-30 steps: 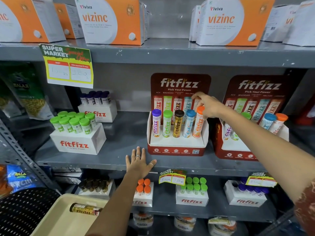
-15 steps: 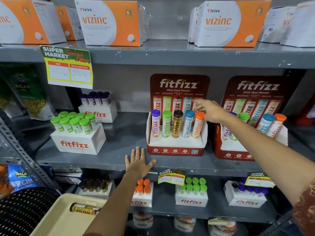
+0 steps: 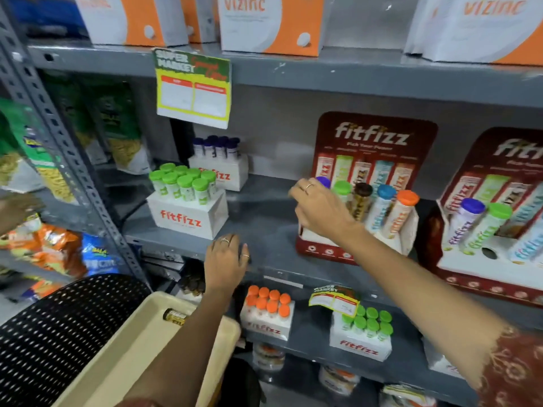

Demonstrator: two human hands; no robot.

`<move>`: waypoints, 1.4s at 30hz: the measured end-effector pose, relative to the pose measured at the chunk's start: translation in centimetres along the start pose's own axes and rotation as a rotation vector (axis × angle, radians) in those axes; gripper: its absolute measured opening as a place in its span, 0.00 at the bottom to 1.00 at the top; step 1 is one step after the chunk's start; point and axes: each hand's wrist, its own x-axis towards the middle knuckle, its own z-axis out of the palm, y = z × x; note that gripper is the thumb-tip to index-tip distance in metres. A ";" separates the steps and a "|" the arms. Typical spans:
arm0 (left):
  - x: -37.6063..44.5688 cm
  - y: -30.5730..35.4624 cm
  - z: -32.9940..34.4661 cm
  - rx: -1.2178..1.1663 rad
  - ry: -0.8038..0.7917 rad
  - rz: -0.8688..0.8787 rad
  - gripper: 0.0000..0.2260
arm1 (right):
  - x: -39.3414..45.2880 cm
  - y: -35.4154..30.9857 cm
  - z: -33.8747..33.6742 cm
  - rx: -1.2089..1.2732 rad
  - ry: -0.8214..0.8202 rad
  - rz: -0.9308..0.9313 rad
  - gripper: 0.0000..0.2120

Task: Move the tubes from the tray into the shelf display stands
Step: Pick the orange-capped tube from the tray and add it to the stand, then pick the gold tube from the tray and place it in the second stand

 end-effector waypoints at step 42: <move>-20.1 -22.4 8.9 0.048 -0.955 -0.867 0.51 | 1.5 -32.3 32.2 0.023 -0.883 -0.354 0.20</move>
